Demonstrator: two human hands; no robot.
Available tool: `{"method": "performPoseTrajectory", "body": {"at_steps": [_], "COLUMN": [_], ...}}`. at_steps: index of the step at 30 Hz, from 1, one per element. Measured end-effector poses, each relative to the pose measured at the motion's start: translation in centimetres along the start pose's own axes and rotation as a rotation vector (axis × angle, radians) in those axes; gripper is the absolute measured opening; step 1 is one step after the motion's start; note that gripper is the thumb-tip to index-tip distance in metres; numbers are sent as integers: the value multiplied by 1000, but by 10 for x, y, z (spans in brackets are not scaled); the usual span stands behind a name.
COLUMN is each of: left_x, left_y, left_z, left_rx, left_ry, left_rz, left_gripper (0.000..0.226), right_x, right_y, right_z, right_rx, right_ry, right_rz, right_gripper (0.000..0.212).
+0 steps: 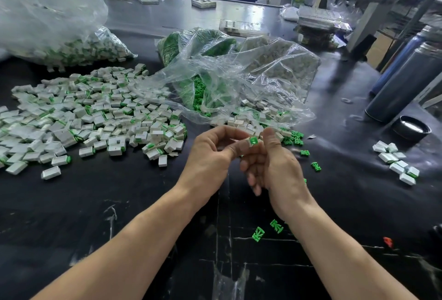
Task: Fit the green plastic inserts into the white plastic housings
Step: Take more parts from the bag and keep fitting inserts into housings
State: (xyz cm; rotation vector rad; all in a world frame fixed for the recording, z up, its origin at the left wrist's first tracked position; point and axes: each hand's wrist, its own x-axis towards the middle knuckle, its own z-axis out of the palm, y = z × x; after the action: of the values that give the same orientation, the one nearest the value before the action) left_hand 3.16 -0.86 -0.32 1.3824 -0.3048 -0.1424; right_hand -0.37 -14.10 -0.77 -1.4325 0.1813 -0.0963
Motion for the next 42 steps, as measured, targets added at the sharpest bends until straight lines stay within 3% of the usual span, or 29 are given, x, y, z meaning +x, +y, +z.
{"method": "performPoseTrajectory", "body": {"at_steps": [3,7,10,16,20,28,42], "left_x": [-1,-6,-8,-9,-9,-8,-11], "left_y": [-1,-2,-3,0,2,1,0], "left_z": [2,10,13,13,9,8,11], "left_rx": [-34,-50,-62,-71,-47,-33,13], "left_ry": [-38,-78,-71,-68,-85,-75,-91], "left_rz": [-49,-103,-117,-111,-103,-40,-21], "left_gripper": [5,2,7,2,13,7,4], "right_x": [1,-5,-8,-5,-7,-4,-8], "right_y": [3,2,-1,7,4,3,-4], "right_z": [5,11,15,18,18,13,16], "right_rx": [1,48,123,-10,79,125,108], "right_ry": [-29,66,73,150,96,17,86], "right_rz": [38,50,28,5,9,31,49], "right_gripper": [74,54,60,50,55,54,50]}}
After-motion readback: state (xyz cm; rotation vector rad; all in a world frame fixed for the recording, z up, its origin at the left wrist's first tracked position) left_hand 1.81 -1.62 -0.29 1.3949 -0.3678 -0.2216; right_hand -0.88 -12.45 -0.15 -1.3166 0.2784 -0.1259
